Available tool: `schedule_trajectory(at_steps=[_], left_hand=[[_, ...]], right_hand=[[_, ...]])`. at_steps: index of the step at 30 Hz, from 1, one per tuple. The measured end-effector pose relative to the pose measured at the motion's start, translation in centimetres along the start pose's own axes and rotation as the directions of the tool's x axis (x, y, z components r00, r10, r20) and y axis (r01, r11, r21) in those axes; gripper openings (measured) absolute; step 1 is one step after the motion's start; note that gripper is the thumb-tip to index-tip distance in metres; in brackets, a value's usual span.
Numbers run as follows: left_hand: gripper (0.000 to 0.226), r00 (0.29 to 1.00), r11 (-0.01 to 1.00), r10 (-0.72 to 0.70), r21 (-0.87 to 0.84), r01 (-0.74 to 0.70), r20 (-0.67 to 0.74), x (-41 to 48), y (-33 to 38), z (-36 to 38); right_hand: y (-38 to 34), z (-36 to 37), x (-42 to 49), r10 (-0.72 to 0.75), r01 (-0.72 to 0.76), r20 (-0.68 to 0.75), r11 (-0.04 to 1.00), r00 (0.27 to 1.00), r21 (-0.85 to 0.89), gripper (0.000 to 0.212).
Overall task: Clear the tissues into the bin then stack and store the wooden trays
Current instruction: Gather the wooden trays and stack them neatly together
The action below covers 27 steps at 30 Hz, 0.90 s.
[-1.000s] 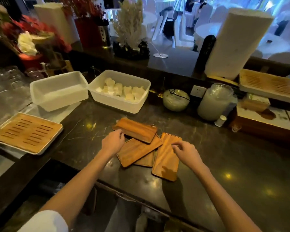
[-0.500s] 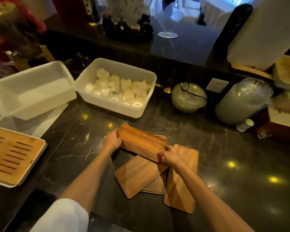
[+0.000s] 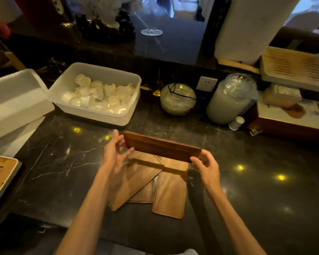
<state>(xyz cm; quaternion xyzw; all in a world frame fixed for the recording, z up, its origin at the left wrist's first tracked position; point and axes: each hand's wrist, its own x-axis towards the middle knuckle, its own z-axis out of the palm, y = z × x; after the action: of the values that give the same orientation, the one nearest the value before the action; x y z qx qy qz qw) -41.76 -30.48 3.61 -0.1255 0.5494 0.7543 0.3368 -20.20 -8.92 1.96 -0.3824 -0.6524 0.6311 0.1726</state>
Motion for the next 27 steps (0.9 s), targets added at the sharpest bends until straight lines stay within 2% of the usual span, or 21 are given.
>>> schedule_trajectory(at_steps=[3, 6, 9, 11, 13, 16, 18, 20, 27], left_hand=[[0.041, 0.999, 0.993, -0.002, 0.116, -0.004, 0.049, -3.8, -3.2, 5.3], [0.015, 0.997, 0.966, 0.004, 0.258, -0.024, 0.078, -7.2, -7.7, 9.9], [0.045, 0.995, 0.906, 0.034, 0.418, -0.071, 0.097, -9.6, -13.6, 14.1], [0.045, 0.997, 0.915, -0.013, 0.404, -0.019, 0.077, -11.0, -18.1, 16.9], [0.032, 0.999, 0.893, -0.024, 0.449, 0.011, 0.023, -12.3, -22.5, 19.7], [0.026, 0.998, 0.746, 0.067, 0.665, -0.043, -0.010, -14.0, -28.3, 22.7], [0.031, 0.995, 0.601, 0.103, 0.796, -0.078, 0.020, -14.8, -31.0, 24.2], [0.032, 0.994, 0.509, 0.106, 0.858, -0.069, 0.018, -15.4, -32.9, 25.2], [0.029, 0.988, 0.437, 0.151, 0.899, -0.036, -0.034, -17.4, -36.0, 26.3]], right_hand=[[0.9, -7.8, -1.4, -0.027, 0.028, -0.032, 0.999, 0.999, 0.044, 0.027], [1.8, -15.8, -3.0, -0.022, 0.023, -0.035, 1.000, 0.999, 0.016, 0.028], [3.8, -23.2, -4.7, 0.065, -0.062, -0.038, 0.994, 0.997, 0.090, 0.029], [5.3, -27.5, -6.3, 0.116, -0.104, -0.072, 0.983, 0.991, 0.148, 0.022], [7.0, -31.1, -8.1, 0.130, -0.120, -0.136, 0.989, 0.982, 0.082, 0.023], [10.0, -35.2, -10.3, 0.221, -0.223, -0.220, 0.975, 0.950, 0.016, 0.049], [11.7, -37.0, -11.0, 0.253, -0.286, -0.280, 0.954, 0.926, -0.085, 0.045], [13.1, -38.1, -11.5, 0.243, -0.314, -0.315, 0.928, 0.917, -0.200, 0.036], [15.2, -39.0, -11.5, 0.175, -0.315, -0.356, 0.867, 0.918, -0.386, 0.027]])
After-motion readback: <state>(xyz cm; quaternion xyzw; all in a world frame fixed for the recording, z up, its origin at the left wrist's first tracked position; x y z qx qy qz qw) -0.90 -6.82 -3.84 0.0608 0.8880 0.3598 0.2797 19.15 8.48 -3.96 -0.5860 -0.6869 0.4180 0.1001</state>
